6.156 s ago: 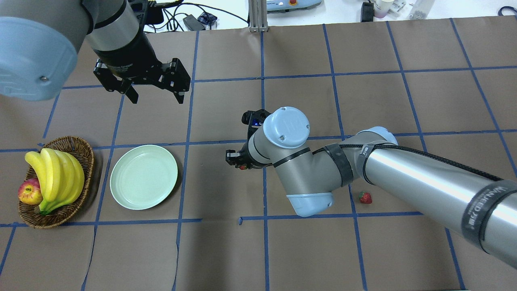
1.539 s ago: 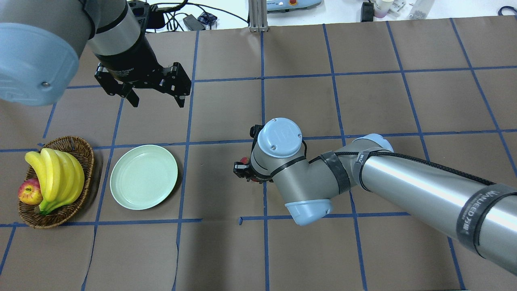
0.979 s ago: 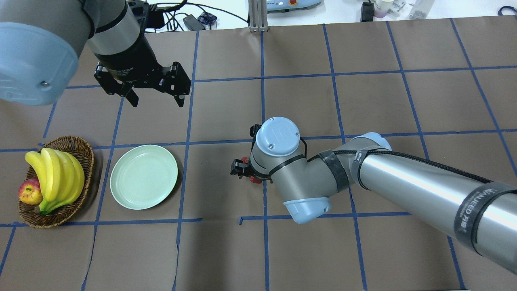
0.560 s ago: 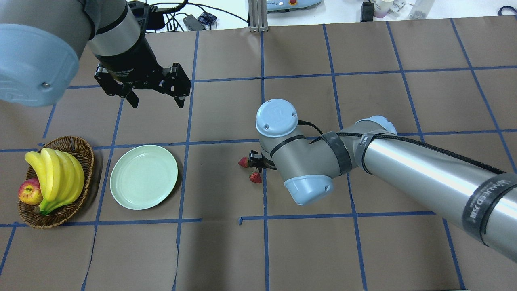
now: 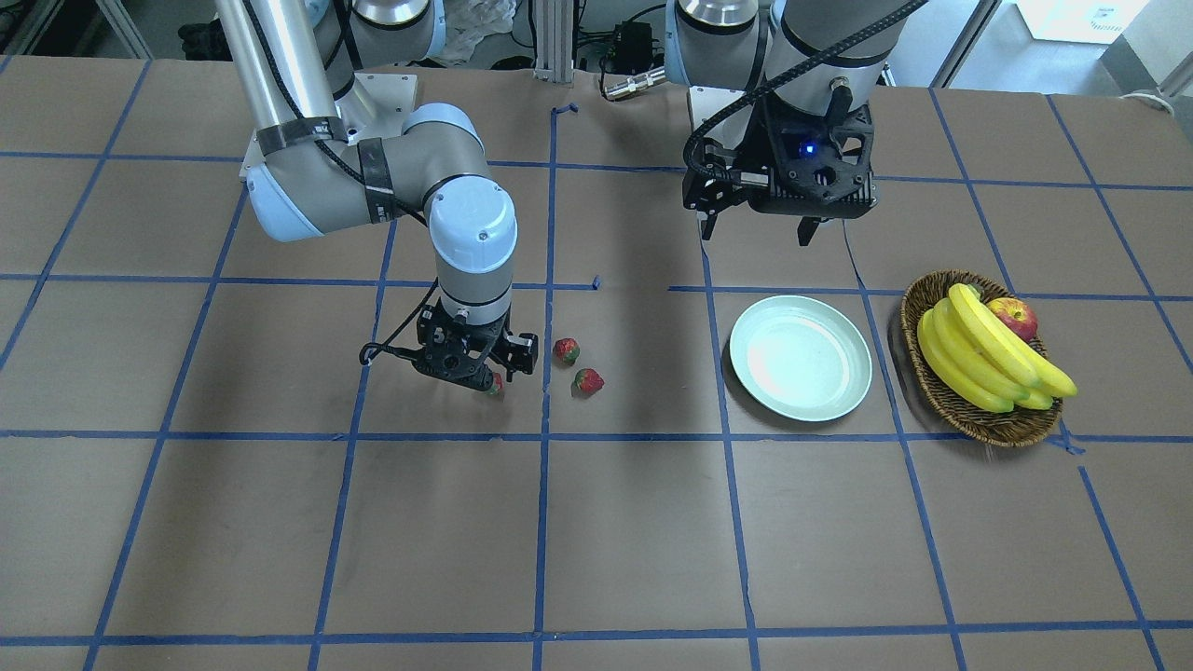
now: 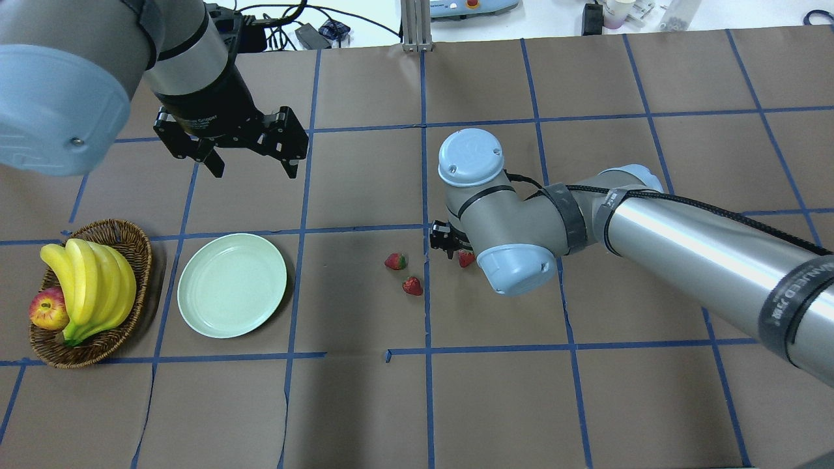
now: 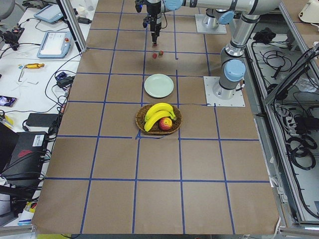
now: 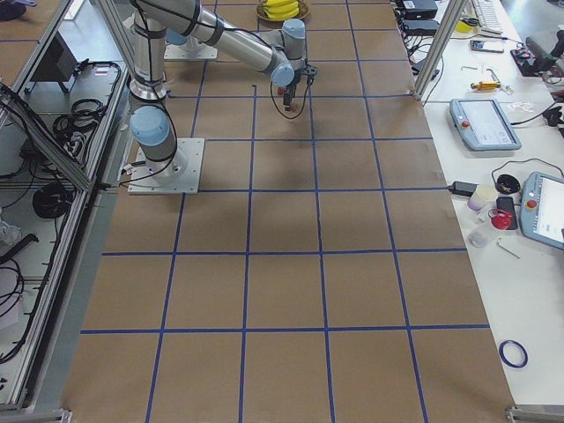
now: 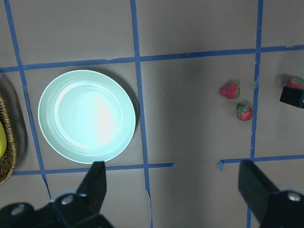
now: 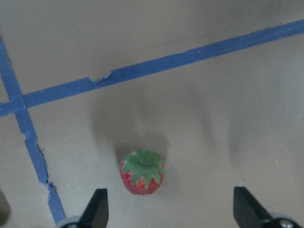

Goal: Collect all strawberries into plate
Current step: 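Grasp the strawberry farthest from the plate with the right gripper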

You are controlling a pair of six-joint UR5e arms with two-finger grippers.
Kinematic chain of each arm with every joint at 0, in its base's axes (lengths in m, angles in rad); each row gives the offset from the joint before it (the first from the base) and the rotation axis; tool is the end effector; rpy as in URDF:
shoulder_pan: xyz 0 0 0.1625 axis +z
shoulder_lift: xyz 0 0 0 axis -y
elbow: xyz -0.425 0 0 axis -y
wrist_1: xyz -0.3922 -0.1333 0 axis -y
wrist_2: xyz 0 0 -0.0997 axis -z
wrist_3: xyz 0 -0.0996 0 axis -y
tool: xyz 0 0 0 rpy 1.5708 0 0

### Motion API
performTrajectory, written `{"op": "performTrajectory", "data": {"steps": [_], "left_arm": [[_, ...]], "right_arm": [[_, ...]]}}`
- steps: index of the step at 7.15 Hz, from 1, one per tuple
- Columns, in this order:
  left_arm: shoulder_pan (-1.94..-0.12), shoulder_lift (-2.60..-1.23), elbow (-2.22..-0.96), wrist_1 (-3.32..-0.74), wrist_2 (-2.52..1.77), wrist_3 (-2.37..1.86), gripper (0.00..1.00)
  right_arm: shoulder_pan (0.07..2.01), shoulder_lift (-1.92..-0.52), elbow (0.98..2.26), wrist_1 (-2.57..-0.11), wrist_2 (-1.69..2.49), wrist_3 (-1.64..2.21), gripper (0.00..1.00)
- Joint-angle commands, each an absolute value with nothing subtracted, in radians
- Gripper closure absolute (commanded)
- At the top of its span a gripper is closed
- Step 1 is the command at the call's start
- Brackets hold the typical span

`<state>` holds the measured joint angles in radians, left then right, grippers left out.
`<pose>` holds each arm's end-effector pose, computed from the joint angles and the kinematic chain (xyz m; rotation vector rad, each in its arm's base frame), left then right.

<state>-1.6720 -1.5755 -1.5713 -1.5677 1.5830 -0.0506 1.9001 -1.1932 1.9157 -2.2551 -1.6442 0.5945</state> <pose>-0.1813 -0.4778 0.4857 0.0792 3.1283 0.0018 0.2960 -0.4766 0.1951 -0.4023 -3.0323 -0.0022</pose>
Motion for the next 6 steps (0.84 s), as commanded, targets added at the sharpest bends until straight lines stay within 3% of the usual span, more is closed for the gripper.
{"op": "performTrajectory", "data": {"steps": [1, 2, 3, 6], "left_arm": [[-1.674, -1.575, -1.572, -1.568, 1.582, -0.051, 0.0], [-1.675, -1.577, -1.572, -1.568, 1.58, -0.051, 0.0], [-1.675, -1.577, -1.572, -1.568, 1.582, -0.051, 0.0], [-1.675, -1.577, -1.572, -1.568, 1.58, -0.051, 0.0]], "right_arm": [[1.894, -1.141, 1.87, -2.279, -1.641, 0.595, 0.09], [1.894, -1.141, 1.882, -2.279, -1.638, 0.597, 0.21], [1.894, -1.141, 1.896, -2.278, -1.634, 0.598, 0.51], [1.894, -1.149, 1.902, -2.287, -1.606, 0.6, 1.0]]}}
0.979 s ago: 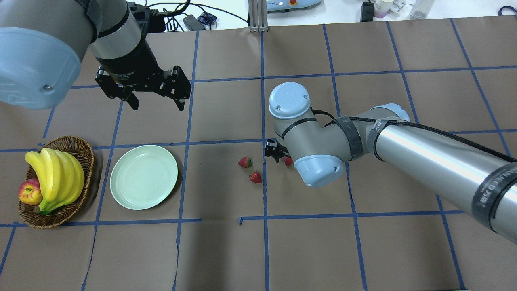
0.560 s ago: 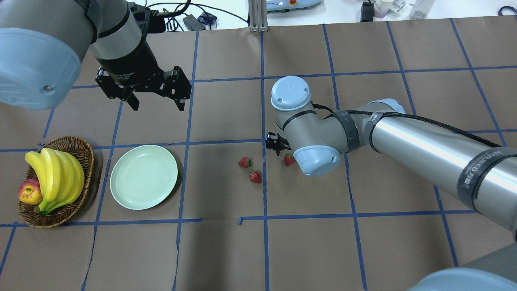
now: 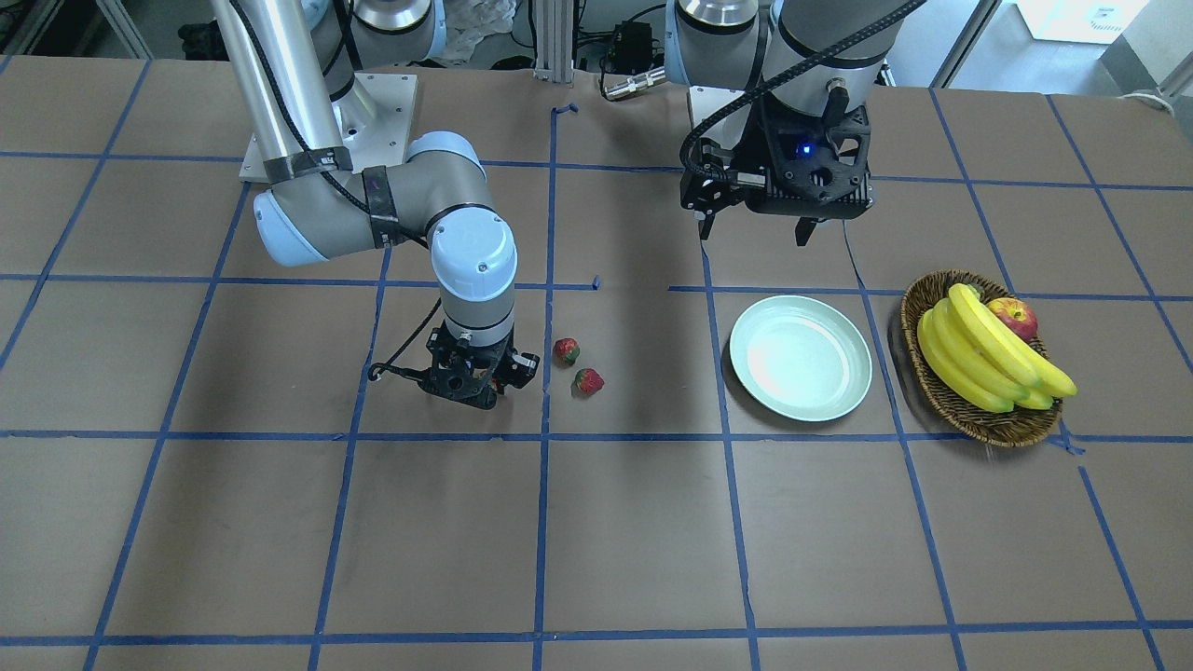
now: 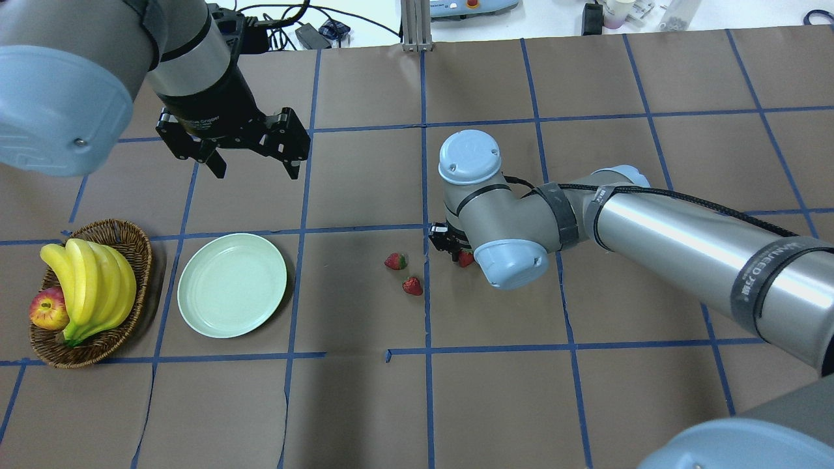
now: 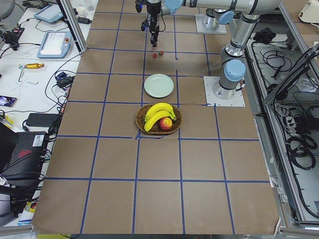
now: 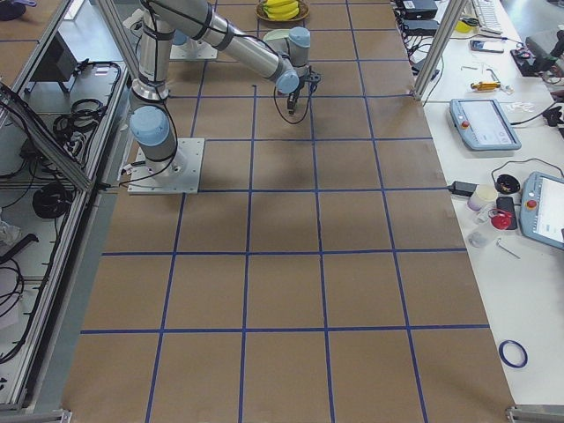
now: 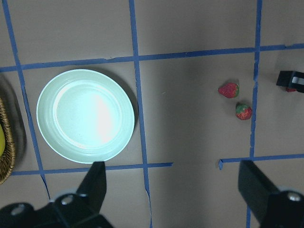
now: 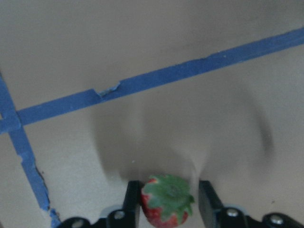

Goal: Collect all strawberries into plate
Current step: 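Carry the strawberry toward the plate and release it near the plate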

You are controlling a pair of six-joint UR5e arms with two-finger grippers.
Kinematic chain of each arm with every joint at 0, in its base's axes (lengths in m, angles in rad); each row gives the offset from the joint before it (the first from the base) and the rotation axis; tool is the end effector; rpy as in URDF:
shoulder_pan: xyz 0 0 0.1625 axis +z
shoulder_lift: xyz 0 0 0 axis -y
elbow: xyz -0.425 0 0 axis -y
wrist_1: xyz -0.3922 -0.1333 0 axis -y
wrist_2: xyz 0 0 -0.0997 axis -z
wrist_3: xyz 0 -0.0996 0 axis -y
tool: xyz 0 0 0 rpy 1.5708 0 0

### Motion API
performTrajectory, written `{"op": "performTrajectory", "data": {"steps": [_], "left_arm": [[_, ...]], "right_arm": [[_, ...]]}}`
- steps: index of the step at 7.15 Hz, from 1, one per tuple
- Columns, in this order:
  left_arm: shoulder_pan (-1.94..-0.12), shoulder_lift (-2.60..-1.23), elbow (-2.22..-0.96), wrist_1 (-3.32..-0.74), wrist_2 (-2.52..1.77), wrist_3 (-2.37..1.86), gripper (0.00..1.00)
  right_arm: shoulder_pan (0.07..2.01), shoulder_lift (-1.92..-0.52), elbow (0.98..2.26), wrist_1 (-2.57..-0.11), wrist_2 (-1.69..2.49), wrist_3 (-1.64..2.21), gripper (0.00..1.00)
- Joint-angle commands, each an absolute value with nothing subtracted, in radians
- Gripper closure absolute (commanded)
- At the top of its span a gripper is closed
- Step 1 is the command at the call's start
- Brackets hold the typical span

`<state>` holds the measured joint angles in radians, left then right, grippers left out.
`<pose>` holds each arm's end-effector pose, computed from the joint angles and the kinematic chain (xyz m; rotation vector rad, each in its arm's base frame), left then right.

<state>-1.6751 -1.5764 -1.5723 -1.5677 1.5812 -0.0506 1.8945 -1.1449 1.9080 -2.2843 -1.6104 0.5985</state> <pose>-0.1830 -0.4774 0.4847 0.0841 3.1298 0.0050 0.2987 -0.4838 0.1741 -0.4209 -3.0549 -0.0413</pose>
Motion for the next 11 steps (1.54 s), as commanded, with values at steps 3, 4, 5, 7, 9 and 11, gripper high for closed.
{"op": "performTrajectory", "data": {"steps": [3, 4, 5, 7, 9, 11], "left_arm": [[-1.677, -1.577, -1.574, -1.568, 1.58, -0.051, 0.0], [-1.677, -1.575, -1.574, -1.568, 1.582, -0.051, 0.0], [-1.677, -1.575, -1.575, -1.568, 1.58, -0.051, 0.0], [-1.677, -1.575, -1.575, -1.568, 1.578, -0.051, 0.0], [-1.677, -1.575, -1.574, -1.568, 1.578, -0.051, 0.0], [-1.677, -1.575, -1.574, -1.568, 1.578, -0.051, 0.0]], "right_arm": [[1.896, -1.16, 1.89, -2.377, -1.553, 0.6, 1.0], [1.905, -1.167, 1.882, -2.393, -1.498, 0.6, 1.0], [1.914, -1.169, 1.884, -2.448, -1.438, 0.597, 1.0], [1.968, -1.167, 1.87, -2.459, -1.295, 0.577, 1.0], [1.973, -1.158, 1.867, -2.457, -1.137, 0.574, 1.0], [2.0, -1.094, 1.882, -2.457, -1.118, 0.574, 0.84]]}}
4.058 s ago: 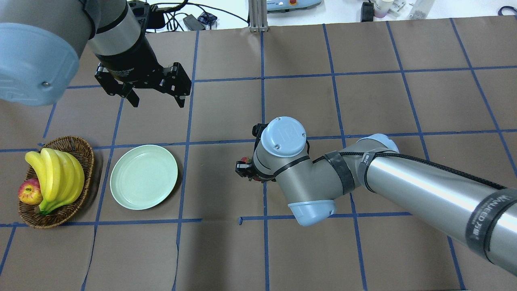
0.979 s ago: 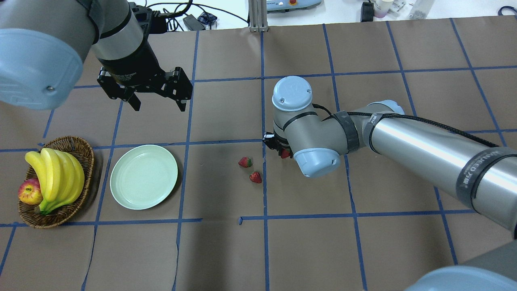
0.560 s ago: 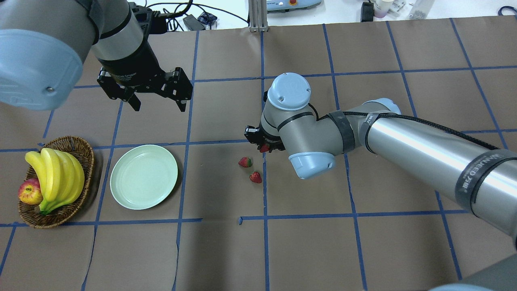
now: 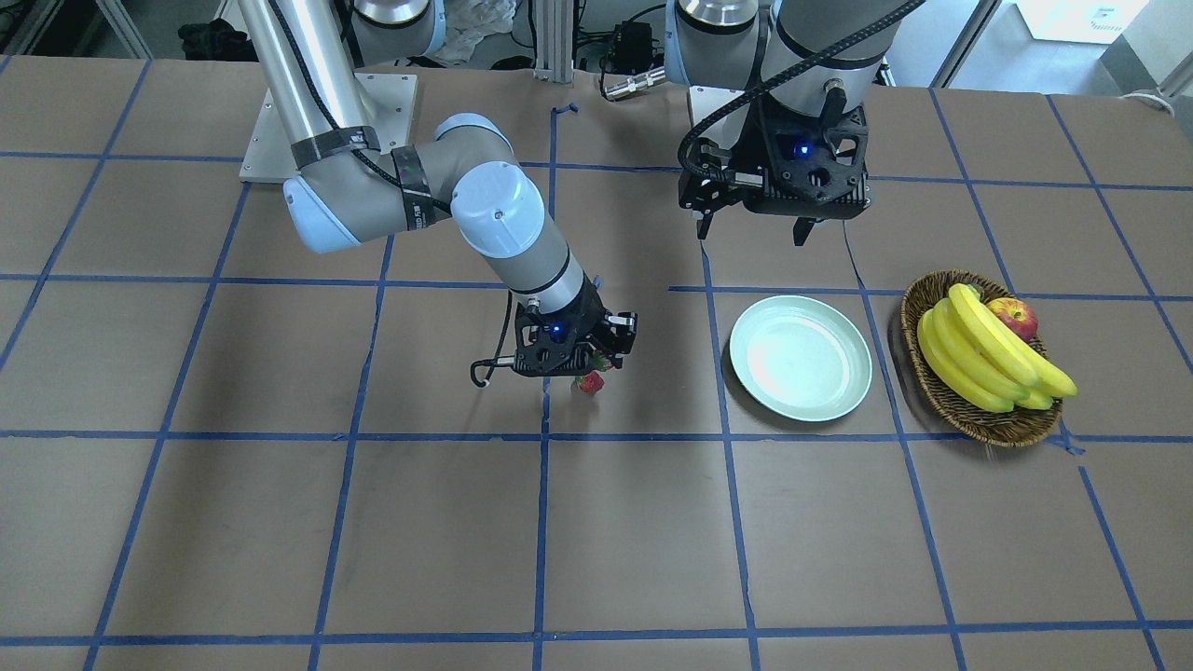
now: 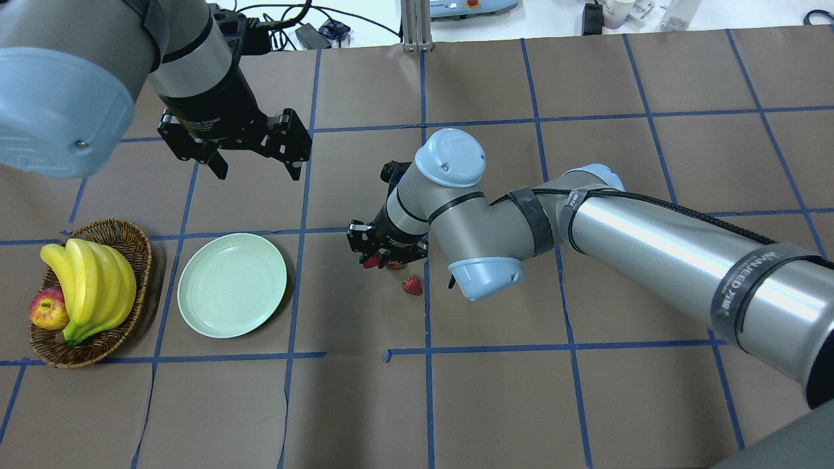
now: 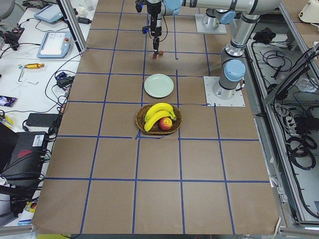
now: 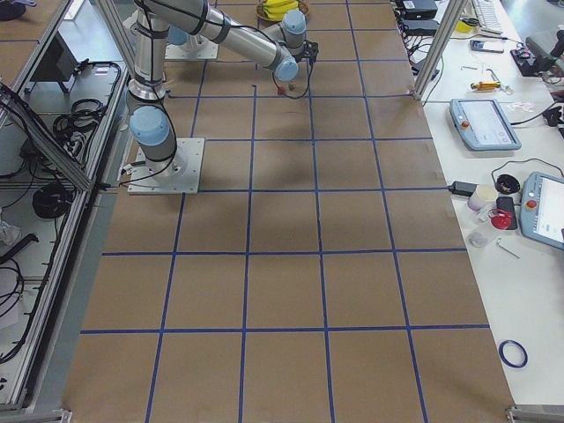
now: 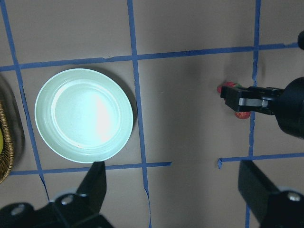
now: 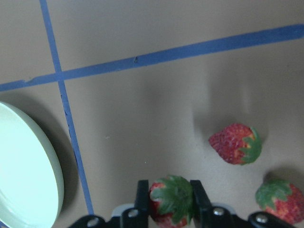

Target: Collect all strawberries into plate

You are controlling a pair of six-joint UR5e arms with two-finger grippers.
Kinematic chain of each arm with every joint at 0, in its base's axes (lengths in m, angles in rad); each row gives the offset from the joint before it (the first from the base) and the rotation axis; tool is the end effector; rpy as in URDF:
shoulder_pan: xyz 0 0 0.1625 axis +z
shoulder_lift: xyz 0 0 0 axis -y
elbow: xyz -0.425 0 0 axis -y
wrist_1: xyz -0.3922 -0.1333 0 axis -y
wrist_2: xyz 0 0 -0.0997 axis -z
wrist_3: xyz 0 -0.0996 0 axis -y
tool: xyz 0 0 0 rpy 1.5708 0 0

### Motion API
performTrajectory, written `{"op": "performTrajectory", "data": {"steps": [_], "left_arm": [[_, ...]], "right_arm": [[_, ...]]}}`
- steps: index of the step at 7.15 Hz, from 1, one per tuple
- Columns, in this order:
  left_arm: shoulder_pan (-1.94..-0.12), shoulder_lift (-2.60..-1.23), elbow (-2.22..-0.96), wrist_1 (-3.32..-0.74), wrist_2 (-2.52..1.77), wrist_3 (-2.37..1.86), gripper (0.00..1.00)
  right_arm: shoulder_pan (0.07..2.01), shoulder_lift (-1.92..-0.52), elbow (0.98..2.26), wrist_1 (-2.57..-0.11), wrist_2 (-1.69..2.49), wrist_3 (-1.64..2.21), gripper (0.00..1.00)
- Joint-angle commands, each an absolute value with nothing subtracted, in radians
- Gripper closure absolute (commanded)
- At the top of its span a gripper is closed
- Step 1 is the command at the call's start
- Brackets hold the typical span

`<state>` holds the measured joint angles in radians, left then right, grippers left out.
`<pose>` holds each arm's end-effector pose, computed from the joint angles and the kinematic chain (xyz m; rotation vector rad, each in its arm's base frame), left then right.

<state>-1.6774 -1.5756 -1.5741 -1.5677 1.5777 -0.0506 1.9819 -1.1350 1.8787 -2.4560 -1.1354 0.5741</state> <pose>-0.1844 -0.4765 0.4842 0.0878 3.1331 0.0070 0.3923 -0.4612 0.2069 0.1770 2.6847 0.1134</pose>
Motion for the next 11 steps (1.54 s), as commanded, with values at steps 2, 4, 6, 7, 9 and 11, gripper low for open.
{"op": "performTrajectory", "data": {"steps": [2, 4, 6, 7, 9, 11], "left_arm": [[-1.678, -1.575, -1.574, -1.568, 1.578, -0.051, 0.0], [-1.678, -1.575, -1.574, -1.568, 1.582, -0.051, 0.0], [-1.678, -1.575, -1.569, -1.568, 1.582, -0.051, 0.0], [-1.677, -1.574, -1.568, -1.568, 1.583, -0.051, 0.0], [-1.675, -1.572, -1.565, -1.568, 1.585, -0.051, 0.0], [-1.675, -1.572, -1.563, -1.568, 1.585, -0.051, 0.0]], "right_arm": [[2.0, -1.086, 1.875, -2.459, -1.123, 0.568, 0.0], [1.988, -1.121, 1.83, -2.422, -1.169, 0.571, 0.0], [1.912, -1.217, 1.769, -2.149, -1.224, 0.454, 0.0], [1.837, -1.323, 1.767, -2.044, -1.315, 0.328, 0.0], [1.667, -1.416, 1.638, -1.782, -1.348, 0.236, 0.0], [1.628, -1.424, 1.418, -1.512, -1.489, 0.145, 0.0]]}}
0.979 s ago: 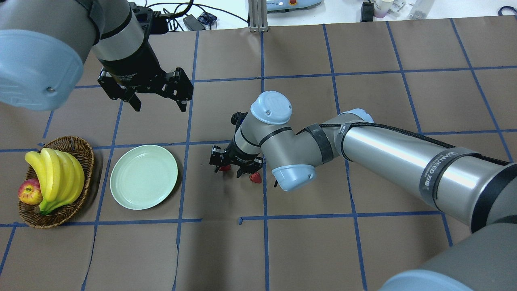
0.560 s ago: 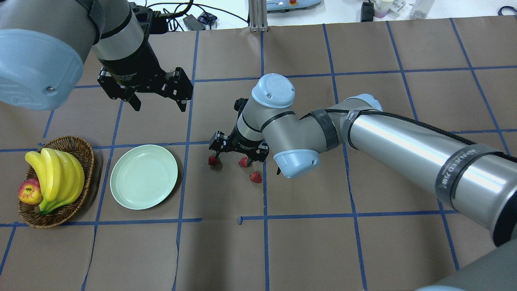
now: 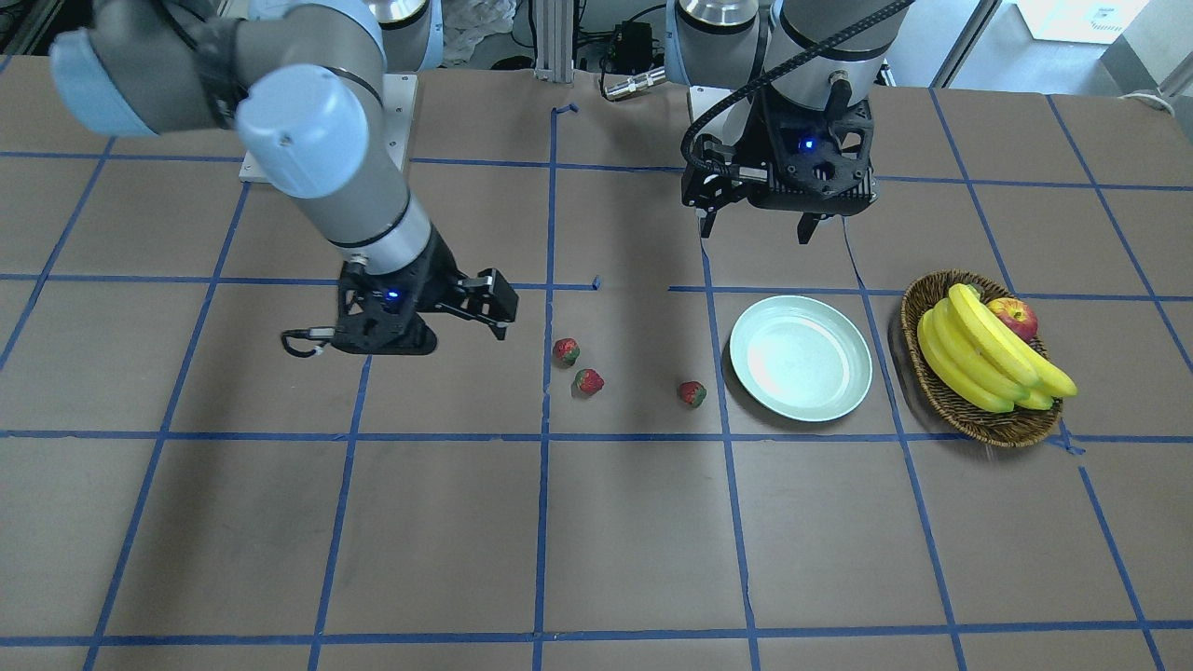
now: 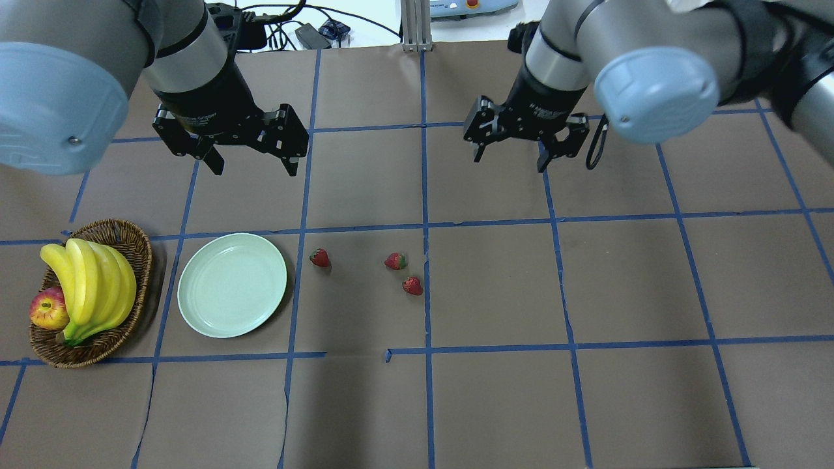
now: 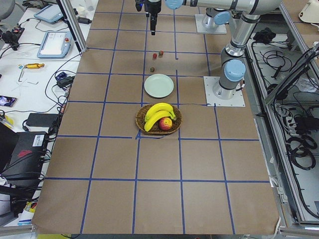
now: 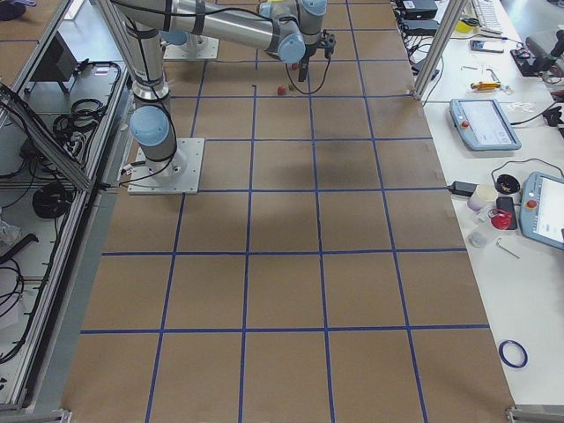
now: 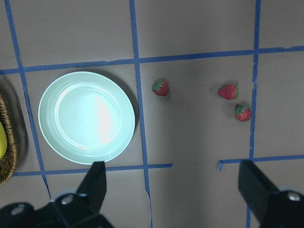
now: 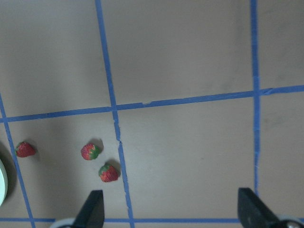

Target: Collect all strawberries into plate

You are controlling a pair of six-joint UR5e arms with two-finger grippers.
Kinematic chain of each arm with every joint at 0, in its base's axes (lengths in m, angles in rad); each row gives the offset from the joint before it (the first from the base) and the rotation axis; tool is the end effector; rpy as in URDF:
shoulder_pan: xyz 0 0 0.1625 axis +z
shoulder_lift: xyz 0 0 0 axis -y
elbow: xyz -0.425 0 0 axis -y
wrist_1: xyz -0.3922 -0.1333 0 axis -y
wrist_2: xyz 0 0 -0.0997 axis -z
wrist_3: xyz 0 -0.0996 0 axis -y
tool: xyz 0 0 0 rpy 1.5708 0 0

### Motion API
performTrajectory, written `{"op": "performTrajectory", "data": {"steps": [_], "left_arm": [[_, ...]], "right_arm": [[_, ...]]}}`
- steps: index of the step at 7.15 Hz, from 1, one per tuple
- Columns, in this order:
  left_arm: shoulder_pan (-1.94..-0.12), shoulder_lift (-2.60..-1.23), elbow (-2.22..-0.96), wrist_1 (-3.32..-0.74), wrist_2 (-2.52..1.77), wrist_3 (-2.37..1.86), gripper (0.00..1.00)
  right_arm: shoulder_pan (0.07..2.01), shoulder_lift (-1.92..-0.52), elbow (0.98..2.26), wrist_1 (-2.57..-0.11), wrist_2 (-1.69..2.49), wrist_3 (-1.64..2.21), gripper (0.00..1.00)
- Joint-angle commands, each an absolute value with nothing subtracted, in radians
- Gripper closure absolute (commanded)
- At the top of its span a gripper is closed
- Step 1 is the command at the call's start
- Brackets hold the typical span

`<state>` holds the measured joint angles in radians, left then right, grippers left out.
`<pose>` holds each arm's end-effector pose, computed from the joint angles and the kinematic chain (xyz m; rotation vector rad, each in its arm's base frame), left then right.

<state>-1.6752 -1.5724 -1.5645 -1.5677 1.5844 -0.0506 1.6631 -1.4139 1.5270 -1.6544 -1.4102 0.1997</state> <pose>-0.1826 -0.4769 0.4905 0.0841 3.1275 -0.0138 0.1995 -0.5368 0.4368 0.1638 2.9815 0.0785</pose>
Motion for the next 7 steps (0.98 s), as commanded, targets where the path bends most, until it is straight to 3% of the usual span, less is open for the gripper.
{"op": "performTrajectory", "data": {"steps": [1, 7], "left_arm": [[-1.674, -1.572, -1.56, -1.568, 1.585, -0.051, 0.0], [-1.643, -1.574, -1.53, -1.56, 1.583, -0.051, 0.0]], "right_arm": [[1.625, -1.445, 1.42, -1.506, -1.499, 0.141, 0.0], [1.632, -1.457, 1.413, -1.583, -1.631, 0.149, 0.0]]}}
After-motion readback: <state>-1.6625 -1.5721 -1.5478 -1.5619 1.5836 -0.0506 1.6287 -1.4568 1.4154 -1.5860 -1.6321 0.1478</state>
